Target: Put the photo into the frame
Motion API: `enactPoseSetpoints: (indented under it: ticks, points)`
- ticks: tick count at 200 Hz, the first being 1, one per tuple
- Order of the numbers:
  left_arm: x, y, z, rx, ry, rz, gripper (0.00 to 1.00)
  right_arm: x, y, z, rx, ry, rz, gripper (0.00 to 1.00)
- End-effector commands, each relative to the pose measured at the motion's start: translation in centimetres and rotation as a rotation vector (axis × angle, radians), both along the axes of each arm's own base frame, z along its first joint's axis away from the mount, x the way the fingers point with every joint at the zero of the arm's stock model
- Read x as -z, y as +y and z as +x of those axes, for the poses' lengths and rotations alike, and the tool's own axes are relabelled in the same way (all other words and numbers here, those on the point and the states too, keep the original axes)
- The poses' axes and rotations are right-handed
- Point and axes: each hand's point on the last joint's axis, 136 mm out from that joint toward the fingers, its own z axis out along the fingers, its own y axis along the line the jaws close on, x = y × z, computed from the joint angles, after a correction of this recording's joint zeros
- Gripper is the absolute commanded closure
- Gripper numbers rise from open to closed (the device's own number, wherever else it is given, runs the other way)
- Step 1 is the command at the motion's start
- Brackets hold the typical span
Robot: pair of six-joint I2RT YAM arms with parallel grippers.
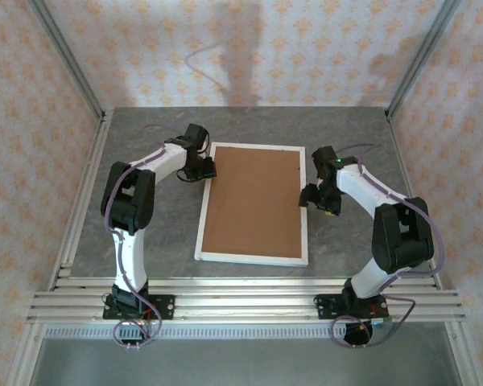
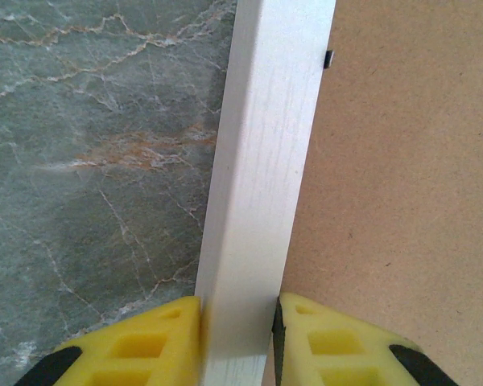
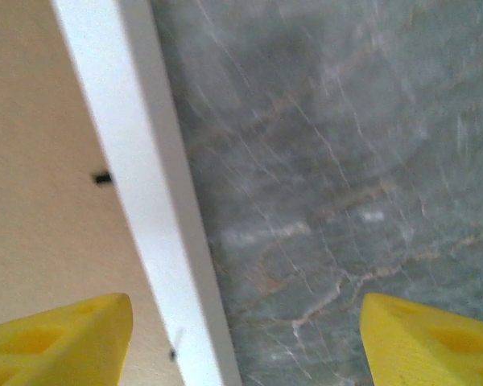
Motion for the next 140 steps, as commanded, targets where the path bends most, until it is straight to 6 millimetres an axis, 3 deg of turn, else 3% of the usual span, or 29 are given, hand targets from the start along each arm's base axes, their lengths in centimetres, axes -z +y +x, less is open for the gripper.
enactPoseSetpoints:
  ticks: [1,71,140]
  points:
    - [1.6,1.2,-2.1,-0.014,0.086,0.056,0.73,0.3,-0.6,-2.2,0.029,0.040,-0.016,0.25]
    - [1.5,1.2,-2.2,-0.018,0.084,0.056,0.73,1.7,0.7,-4.9,0.033,0.109,0.042,0.25]
    - [1.6,1.1,-2.3,-0.023,0.088,0.047,0.73,3.9,0.6,-5.2,0.035,0.145,0.013,0.25]
